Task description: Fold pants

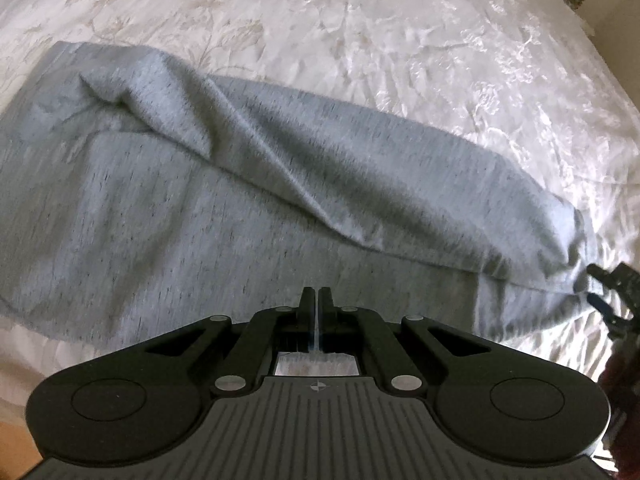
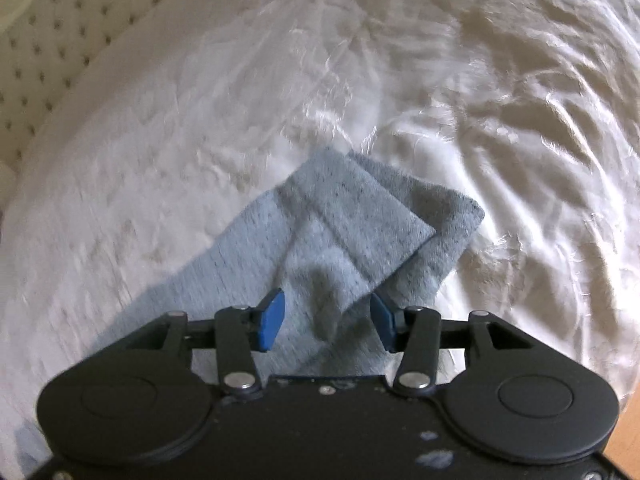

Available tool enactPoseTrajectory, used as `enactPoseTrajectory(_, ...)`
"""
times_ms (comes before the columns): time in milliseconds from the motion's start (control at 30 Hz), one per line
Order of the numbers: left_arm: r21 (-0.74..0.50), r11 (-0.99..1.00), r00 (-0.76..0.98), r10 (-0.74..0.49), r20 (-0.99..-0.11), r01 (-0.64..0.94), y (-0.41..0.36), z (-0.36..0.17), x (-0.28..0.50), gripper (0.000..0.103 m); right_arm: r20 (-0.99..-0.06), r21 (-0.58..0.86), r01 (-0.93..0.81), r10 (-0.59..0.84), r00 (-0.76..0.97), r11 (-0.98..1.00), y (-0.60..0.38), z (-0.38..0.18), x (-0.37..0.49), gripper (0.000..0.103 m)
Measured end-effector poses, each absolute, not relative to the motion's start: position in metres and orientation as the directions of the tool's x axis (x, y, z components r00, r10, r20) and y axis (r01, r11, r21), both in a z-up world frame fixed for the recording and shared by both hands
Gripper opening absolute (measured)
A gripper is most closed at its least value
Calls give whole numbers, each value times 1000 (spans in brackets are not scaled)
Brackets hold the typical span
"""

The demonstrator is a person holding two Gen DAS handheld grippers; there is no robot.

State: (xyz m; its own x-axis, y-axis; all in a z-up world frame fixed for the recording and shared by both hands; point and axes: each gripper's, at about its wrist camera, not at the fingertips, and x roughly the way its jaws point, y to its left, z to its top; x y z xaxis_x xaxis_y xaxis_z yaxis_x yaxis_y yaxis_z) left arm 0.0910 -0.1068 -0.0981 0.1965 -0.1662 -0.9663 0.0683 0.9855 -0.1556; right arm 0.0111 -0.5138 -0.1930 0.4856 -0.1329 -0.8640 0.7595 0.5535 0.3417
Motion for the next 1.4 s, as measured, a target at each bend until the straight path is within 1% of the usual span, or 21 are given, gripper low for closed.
enactPoseTrajectory(67,-150,987,189,-160,-969,64,-109,-100,89,1,-868,347,775,-132,478,529,-518,-194,13,49)
enactPoseTrajectory(100,-147,987,189,-157,-969,63,-110,-100,88,1,-871,347,782,-130,473,518,-521,-196,15,46)
enactPoseTrajectory(133,-144,987,190,-154,-970,64,-111,-100,87,1,-876,346,788,-125,466,509,-523,-197,16,23)
enactPoseTrajectory(167,-141,988,192,-151,-970,64,-113,-100,87,1,-880,344,789,-118,460,508,-526,-198,19,6)
enactPoseTrajectory(233,-137,988,204,-149,-968,72,-116,-98,88,1,-877,339,768,-113,467,544,-527,-192,25,5)
enactPoseTrajectory(367,-123,991,228,-134,-965,59,-118,-95,89,1,-837,270,684,-186,514,678,-518,-156,22,4)
enactPoseTrajectory(433,-119,992,229,-125,-965,40,-117,-94,89,1,-864,224,692,-189,467,686,-523,-166,21,1)
enactPoseTrajectory(500,-108,994,232,-111,-966,22,-116,-92,87,1,-899,153,727,-212,384,669,-531,-185,19,1)
enactPoseTrajectory(567,-96,995,243,-94,-966,4,-111,-88,84,2,-925,136,746,-187,332,652,-539,-198,17,2)
enactPoseTrajectory(600,-90,996,246,-85,-965,-6,-107,-87,82,2,-922,150,744,-179,342,651,-541,-198,14,3)
enactPoseTrajectory(667,-77,996,245,-67,-967,-33,-97,-86,79,2,-903,147,705,-197,382,694,-535,-188,14,12)
enactPoseTrajectory(733,-69,995,243,-50,-969,-69,-83,-87,79,2,-874,134,654,-222,431,744,-524,-173,17,16)
enactPoseTrajectory(800,-61,993,253,-33,-967,-103,-68,-86,81,2,-843,167,597,-200,499,784,-512,-158,21,24)
enactPoseTrajectory(833,-58,991,259,-25,-965,-119,-60,-85,81,2,-829,184,565,-182,528,804,-504,-149,26,34)
enactPoseTrajectory(867,-56,989,264,-19,-964,-134,-51,-85,84,2,-813,203,521,-154,562,829,-494,-143,32,39)
enactPoseTrajectory(967,-46,985,276,1,-961,-164,-23,-85,91,2,-782,244,371,-45,622,896,-459,-132,55,40)
enactPoseTrajectory(1067,-38,983,290,16,-957,-181,7,-87,100,2,-758,319,227,104,644,920,-416,-125,80,47)
enactPoseTrajectory(1167,-36,980,290,23,-957,-195,43,-92,111,2,-744,367,78,242,623,927,-360,-121,108,51)
enactPoseTrajectory(1300,-38,973,289,31,-957,-230,96,-100,128,2,-746,384,-67,352,565,921,-279,-114,140,57)
enactPoseTrajectory(1367,-47,966,285,28,-958,-253,123,-106,139,2,-737,398,-140,407,539,907,-239,-111,158,64)
enactPoseTrajectory(1400,-50,964,282,27,-959,-260,136,-109,144,2,-737,398,-168,423,527,902,-221,-110,164,64)
